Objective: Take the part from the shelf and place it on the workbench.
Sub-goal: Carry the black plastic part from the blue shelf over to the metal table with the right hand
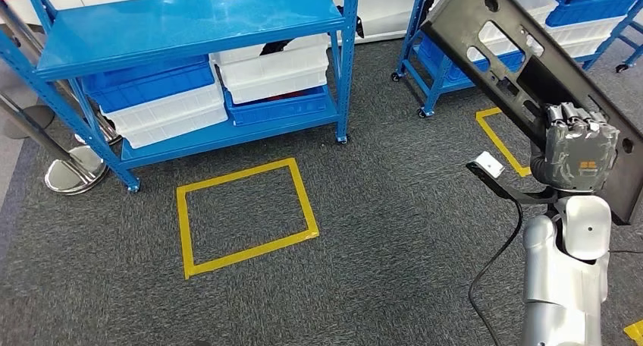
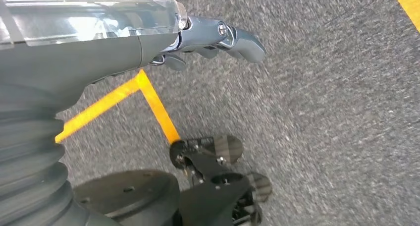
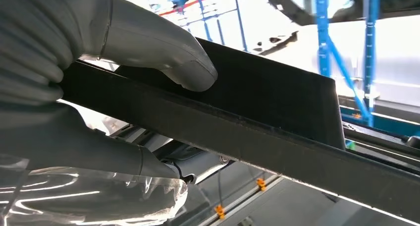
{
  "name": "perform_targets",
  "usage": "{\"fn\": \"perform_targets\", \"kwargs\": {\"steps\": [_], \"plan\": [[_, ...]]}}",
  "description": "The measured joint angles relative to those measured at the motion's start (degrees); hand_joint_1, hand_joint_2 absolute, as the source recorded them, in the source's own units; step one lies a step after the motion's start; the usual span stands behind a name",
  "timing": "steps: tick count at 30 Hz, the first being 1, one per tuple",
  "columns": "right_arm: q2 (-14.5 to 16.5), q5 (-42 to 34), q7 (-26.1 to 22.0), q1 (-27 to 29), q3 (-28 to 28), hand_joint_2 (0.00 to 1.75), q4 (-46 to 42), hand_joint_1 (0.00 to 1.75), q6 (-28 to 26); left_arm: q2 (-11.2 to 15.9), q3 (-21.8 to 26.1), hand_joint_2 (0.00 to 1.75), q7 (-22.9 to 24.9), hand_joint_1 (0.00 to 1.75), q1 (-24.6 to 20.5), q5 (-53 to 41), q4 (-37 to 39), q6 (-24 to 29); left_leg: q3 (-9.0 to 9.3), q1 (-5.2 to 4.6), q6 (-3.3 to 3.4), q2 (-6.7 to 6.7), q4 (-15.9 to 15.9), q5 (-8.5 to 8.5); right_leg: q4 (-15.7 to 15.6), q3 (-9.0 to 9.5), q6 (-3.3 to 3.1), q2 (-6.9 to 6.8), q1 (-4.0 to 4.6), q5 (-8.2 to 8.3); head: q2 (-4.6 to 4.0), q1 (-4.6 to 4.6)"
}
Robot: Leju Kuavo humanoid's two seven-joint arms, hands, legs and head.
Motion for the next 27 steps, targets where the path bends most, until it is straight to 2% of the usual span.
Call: {"fn": "perform_targets", "kwargs": {"steps": [1,2,4,5,6,7,8,9,10,11,12,13,15,16,18,19,20,21,22,23,24,25,26,27], "plan": [[-0.04,0.22,0.21,0.23,0.01,1.75,-0.46,1.75,-0.01,-0.06,0.0,1.75,-0.01,0.0,-0.06,0.01,0.0,-0.01,0.13,0.08,0.15,0.64,-0.44,0.38,0.24,-0.24,0.27,-0.69,-0.01,-0.17,-0.01,0.01],[-0.08,0.32,0.33,0.3,0.03,1.75,-0.84,1.75,-0.02,-0.11,0.0,1.75,-0.01,0.0,-0.1,0.01,0.01,-0.02,0.24,0.22,0.38,1.3,-0.88,0.77,1.26,-0.78,0.52,-2.04,0.02,-1.0,-0.01,0.03],[-0.14,0.71,0.8,0.31,0.08,1.75,-1.45,1.75,-0.04,-0.14,0.0,1.75,-0.01,0.0,-0.05,0.03,0.02,-0.03,0.17,0.33,0.65,2.76,-1.33,1.24,6.83,-3.28,1.11,-5.44,-0.14,-4.53,-0.01,0.07],[-0.15,1.12,1.31,0.41,0.11,1.75,-1.71,1.75,-0.04,-0.13,0.0,1.75,0.0,0.0,0.05,0.07,0.03,-0.03,0.05,0.36,0.72,3.52,-1.31,1.29,10.66,-4.92,1.5,-6.35,-0.4,-6.44,-0.01,0.09],[-0.16,1.67,2.03,0.63,0.2,1.75,-1.99,1.75,-0.04,-0.14,0.0,1.75,0.0,0.0,0.14,0.13,0.03,-0.03,-0.07,0.4,0.68,4.3,-1.26,1.28,13.82,-6.17,1.89,-6.78,-0.71,-7.63,-0.01,0.1],[-0.2,2.32,2.9,0.86,0.38,1.75,-2.28,1.75,-0.03,-0.16,0.0,1.75,-0.01,0.0,0.21,0.25,0.04,-0.03,-0.14,0.49,0.58,5.09,-1.18,1.24,15.19,-6.53,2.27,-7.05,-1.03,-7.78,-0.01,0.1],[-0.31,3.03,3.91,1.01,0.74,1.75,-2.57,1.75,-0.03,-0.24,0.0,1.75,-0.02,0.0,0.24,0.41,0.04,-0.03,-0.19,0.62,0.38,5.9,-1.05,1.13,14.21,-5.72,2.63,-7.36,-1.33,-6.89,-0.01,0.1],[-0.5,3.79,5.04,1.06,1.23,1.75,-2.87,1.75,-0.03,-0.34,0.01,1.75,-0.06,0.0,0.23,0.61,0.04,-0.02,-0.2,0.78,0.07,6.66,-0.84,0.94,11.23,-3.87,2.95,-7.97,-1.59,-5.33,0.0,0.1],[-0.79,4.6,6.34,1.02,1.87,1.75,-3.09,1.75,-0.03,-0.42,0.02,1.75,-0.14,0.0,0.2,0.82,0.05,0.01,-0.22,0.85,-0.39,7.39,-0.52,0.66,7.34,-1.67,3.26,-9.27,-1.71,-4.0,0.0,0.1],[-1.11,5.4,7.7,0.88,2.61,1.75,-3.25,1.75,-0.03,-0.48,0.02,1.75,-0.24,0.0,0.17,0.99,0.08,0.04,-0.28,0.82,-0.92,8.03,-0.09,0.3,4.02,0.15,3.16,-10.37,-1.61,-3.02,0.0,0.09],[-1.47,6.13,9.17,0.78,3.39,1.75,-3.33,1.75,-0.03,-0.5,0.02,1.75,-0.37,0.0,0.14,1.12,0.11,0.09,-0.28,0.74,-1.43,8.61,0.21,0.01,1.95,1.2,2.8,-11.06,-1.4,-2.65,0.0,0.08],[-1.84,6.66,10.63,0.71,4.14,1.75,-3.35,1.75,-0.03,-0.51,0.02,1.75,-0.46,0.0,0.12,1.19,0.14,0.11,-0.26,0.57,-1.88,9.17,0.39,-0.22,1.14,1.48,2.28,-11.29,-1.16,-2.76,-0.01,0.07],[-2.82,7.15,13.08,0.72,5.44,1.75,-3.36,1.75,-0.04,-0.57,0.02,1.75,-0.55,0.0,0.05,1.27,0.17,0.14,-0.07,0.57,-2.52,10.12,0.35,-0.44,1.22,1.15,1.05,-9.92,-0.91,-2.76,-0.01,0.04],[-3.43,7.18,14.04,0.74,6.06,1.75,-3.37,1.75,-0.04,-0.6,0.02,1.75,-0.55,0.0,-0.01,1.28,0.18,0.13,-0.12,0.7,-2.81,9.64,0.64,-0.89,1.16,1.06,0.61,-9.34,-0.92,-2.68,-0.01,0.04],[-4.65,7.19,15.54,0.77,7.4,1.75,-3.39,1.75,-0.05,-0.63,0.02,1.75,-0.49,0.0,-0.04,1.29,0.2,0.1,-1.46,0.99,-3.09,6.84,3.91,-3.38,1.0,0.98,-0.23,-8.18,-0.88,-2.49,-0.01,0.04],[-5.09,7.16,16.02,0.89,8.07,1.75,-3.39,1.75,-0.05,-0.63,0.02,1.75,-0.44,0.0,0.05,1.29,0.22,0.1,-2.95,1.0,-3.02,5.1,7.33,-5.34,0.97,0.95,-0.54,-7.59,-0.77,-2.45,0.0,0.04],[-5.48,7.13,16.28,1.13,8.66,1.75,-3.39,1.75,-0.05,-0.64,0.02,1.75,-0.38,0.0,0.18,1.32,0.24,0.1,-4.81,0.94,-2.83,4.08,11.41,-7.22,0.98,0.92,-0.78,-6.91,-0.58,-2.42,0.0,0.04],[-5.8,7.1,16.38,1.47,9.18,1.75,-3.39,1.75,-0.05,-0.64,0.02,1.75,-0.34,0.0,0.32,1.37,0.27,0.13,-6.53,0.84,-2.62,3.61,15.02,-8.47,0.99,0.9,-0.96,-6.14,-0.34,-2.4,0.0,0.04],[-6.11,7.1,16.44,1.81,9.66,1.75,-3.38,1.75,-0.05,-0.65,0.02,1.75,-0.32,0.0,0.41,1.45,0.29,0.19,-7.64,0.72,-2.32,3.39,17.09,-8.67,1.01,0.89,-1.08,-5.28,-0.08,-2.37,-0.01,0.03],[-6.38,7.13,16.6,2.05,10.07,1.75,-3.34,1.75,-0.05,-0.66,0.02,1.75,-0.28,0.0,0.43,1.56,0.3,0.26,-7.82,0.55,-1.89,3.22,17.0,-7.72,1.03,0.91,-1.16,-4.39,0.16,-2.34,-0.01,0.03],[-6.62,7.16,16.89,2.15,10.45,1.75,-3.26,1.75,-0.05,-0.66,0.02,1.75,-0.21,0.0,0.41,1.64,0.31,0.35,-6.98,0.34,-1.32,2.86,14.66,-5.76,1.05,0.97,-1.21,-3.49,0.39,-2.31,-0.01,0.03],[-6.88,7.19,17.39,2.11,10.83,1.75,-3.12,1.75,-0.05,-0.64,0.02,1.75,-0.13,0.0,0.37,1.74,0.32,0.43,-5.51,0.07,-0.56,1.88,10.88,-3.35,1.06,1.04,-1.25,-2.61,0.54,-2.28,0.0,0.03],[-7.17,7.22,18.05,1.93,11.24,1.75,-2.89,1.75,-0.06,-0.56,0.02,1.75,-0.04,0.0,0.34,1.8,0.4,0.49,-4.09,-0.05,0.27,0.34,7.32,-1.5,1.09,1.05,-1.21,-1.87,0.7,-2.21,0.0,0.04],[-7.53,7.23,18.75,1.66,11.73,1.75,-2.55,1.75,-0.07,-0.53,0.02,1.75,0.01,0.0,0.32,1.84,0.48,0.54,-2.99,-0.13,0.88,-0.98,4.45,-0.27,1.12,0.97,-1.08,-1.15,0.62,-2.12,-0.01,0.05]]}}
